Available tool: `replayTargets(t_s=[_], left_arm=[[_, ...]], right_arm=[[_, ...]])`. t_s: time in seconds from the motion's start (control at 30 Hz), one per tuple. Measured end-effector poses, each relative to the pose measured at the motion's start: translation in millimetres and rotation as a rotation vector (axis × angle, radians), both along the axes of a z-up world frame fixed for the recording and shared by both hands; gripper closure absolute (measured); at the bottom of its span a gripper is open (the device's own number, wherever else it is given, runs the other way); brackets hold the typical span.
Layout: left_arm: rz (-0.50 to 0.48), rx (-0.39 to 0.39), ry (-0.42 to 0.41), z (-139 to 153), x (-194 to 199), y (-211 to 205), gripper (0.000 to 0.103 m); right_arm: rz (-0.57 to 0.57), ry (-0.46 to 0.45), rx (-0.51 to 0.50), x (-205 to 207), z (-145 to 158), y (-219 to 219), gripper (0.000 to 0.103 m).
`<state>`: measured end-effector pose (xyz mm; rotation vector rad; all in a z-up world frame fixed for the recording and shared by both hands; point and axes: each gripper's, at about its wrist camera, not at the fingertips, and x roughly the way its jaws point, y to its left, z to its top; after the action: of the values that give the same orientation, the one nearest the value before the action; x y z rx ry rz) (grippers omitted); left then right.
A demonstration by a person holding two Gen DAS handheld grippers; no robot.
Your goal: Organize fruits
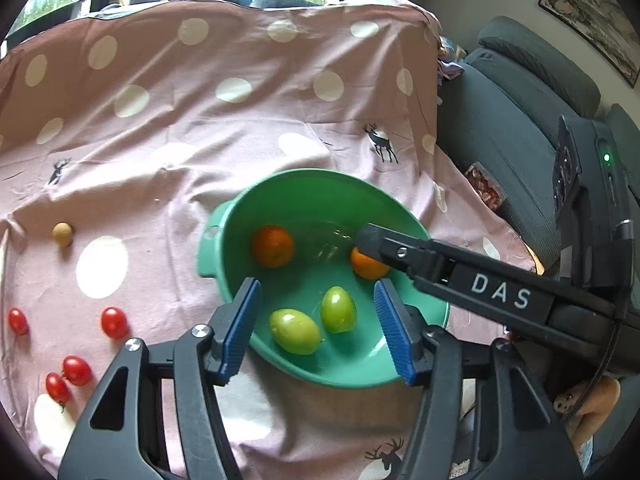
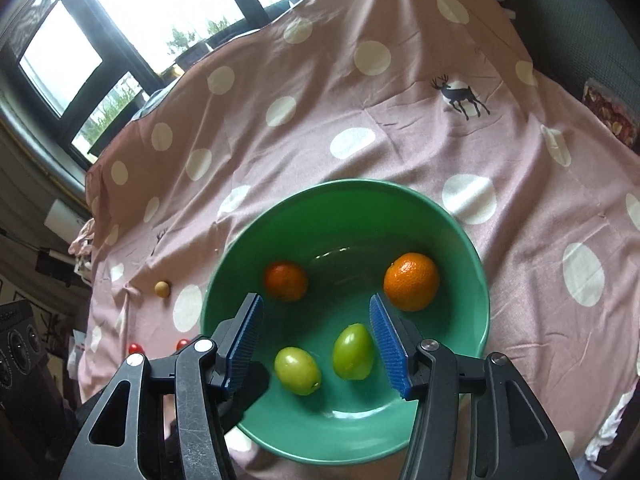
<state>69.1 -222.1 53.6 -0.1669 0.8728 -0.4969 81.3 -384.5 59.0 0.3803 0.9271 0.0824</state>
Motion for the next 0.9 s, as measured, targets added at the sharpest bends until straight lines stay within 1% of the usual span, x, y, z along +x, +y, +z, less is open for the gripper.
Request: replayTargets(t_s=[0.13, 0.2, 0.27, 0.37, 0.53, 0.57, 0.67, 0.7, 0.77, 0.87, 0.9], left_arm=[[0.070, -0.018, -0.017, 11.8, -16.4, 37.8, 0.032], [0.110, -0.001, -0.019, 13.4, -25.0, 55.5, 0.028], [0.161, 0.032, -0.014, 11.9, -31.7, 73.2, 0.027], [0.221, 0.069, 0.017, 2.3, -38.7, 98.3, 0.028], [0.269, 0.078, 0.114, -29.5, -42.9, 129.6, 0.030], [0.270, 0.076, 0.132, -36.5, -43.1, 132.2, 0.032], [0.263, 0.081, 0.190, -56.3, -41.0, 133.7, 0.044], [0.260, 0.081, 0.206, -62.0, -40.9, 133.0, 0.046], [0.246, 0.073, 0.236, -73.2, -38.5, 131.4, 0.056], [0.227, 0.069, 0.266, -86.8, -34.5, 127.8, 0.060], [0.228, 0.074, 0.275, -90.0, -33.9, 127.5, 0.065]], right_arm=[[0.014, -0.032, 0.015, -4.0, 8.2, 3.9, 0.046], [0.019, -0.042, 0.008, -5.3, 10.8, 8.9, 0.046], [0.031, -0.049, 0.006, -6.0, 12.8, 14.9, 0.046], [0.069, -0.060, 0.015, -7.1, 15.5, 26.2, 0.046], [0.126, -0.071, 0.004, -8.9, 18.3, 47.8, 0.046], [0.136, -0.072, -0.004, -9.0, 18.4, 52.0, 0.046], [0.163, -0.068, -0.028, -9.0, 17.3, 64.5, 0.046], [0.172, -0.066, -0.033, -8.6, 16.5, 67.6, 0.046], [0.190, -0.060, -0.042, -8.1, 14.7, 74.4, 0.046], [0.212, -0.051, -0.053, -6.7, 11.9, 82.3, 0.046], [0.215, -0.050, -0.057, -6.5, 11.5, 84.2, 0.046]])
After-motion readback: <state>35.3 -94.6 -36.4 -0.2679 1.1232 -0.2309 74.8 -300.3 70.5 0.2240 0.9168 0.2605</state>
